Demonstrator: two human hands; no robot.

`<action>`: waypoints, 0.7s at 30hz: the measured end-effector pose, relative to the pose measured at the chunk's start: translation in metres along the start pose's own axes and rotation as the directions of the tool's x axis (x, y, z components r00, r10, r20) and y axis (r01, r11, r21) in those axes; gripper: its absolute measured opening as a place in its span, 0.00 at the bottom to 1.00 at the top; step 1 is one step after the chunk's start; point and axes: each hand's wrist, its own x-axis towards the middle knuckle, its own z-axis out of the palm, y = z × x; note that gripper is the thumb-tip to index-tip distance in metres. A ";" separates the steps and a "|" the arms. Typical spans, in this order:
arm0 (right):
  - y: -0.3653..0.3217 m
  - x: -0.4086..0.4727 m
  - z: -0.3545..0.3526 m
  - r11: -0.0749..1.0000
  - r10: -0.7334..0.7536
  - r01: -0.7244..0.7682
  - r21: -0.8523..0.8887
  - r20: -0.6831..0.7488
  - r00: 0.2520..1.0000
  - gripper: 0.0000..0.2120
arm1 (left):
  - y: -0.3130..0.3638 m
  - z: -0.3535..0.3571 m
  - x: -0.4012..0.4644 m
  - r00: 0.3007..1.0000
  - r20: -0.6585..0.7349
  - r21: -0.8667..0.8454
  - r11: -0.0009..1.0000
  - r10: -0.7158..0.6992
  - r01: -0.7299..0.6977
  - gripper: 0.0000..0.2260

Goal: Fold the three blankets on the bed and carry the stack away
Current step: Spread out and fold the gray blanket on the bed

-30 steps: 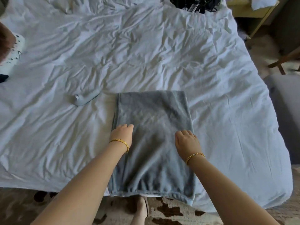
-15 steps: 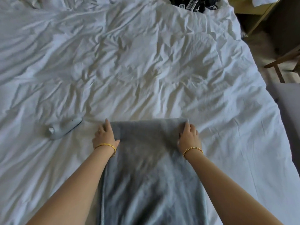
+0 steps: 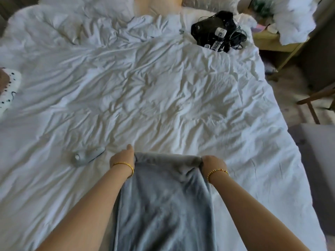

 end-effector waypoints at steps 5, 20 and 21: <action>-0.009 -0.046 -0.138 0.997 0.038 -0.018 0.074 -0.275 0.961 0.14 | 0.004 -0.141 -0.042 0.970 -0.244 -0.120 0.993 -0.009 -0.021 0.20; -0.015 -0.162 -0.322 0.997 -0.023 0.059 0.043 -0.585 0.811 0.13 | -0.021 -0.325 -0.134 0.883 -0.468 -0.202 0.977 -0.034 -0.070 0.14; -0.016 -0.165 -0.326 0.995 -0.017 0.077 0.069 -0.621 0.784 0.11 | -0.023 -0.332 -0.139 0.848 -0.528 -0.221 0.972 -0.051 -0.079 0.14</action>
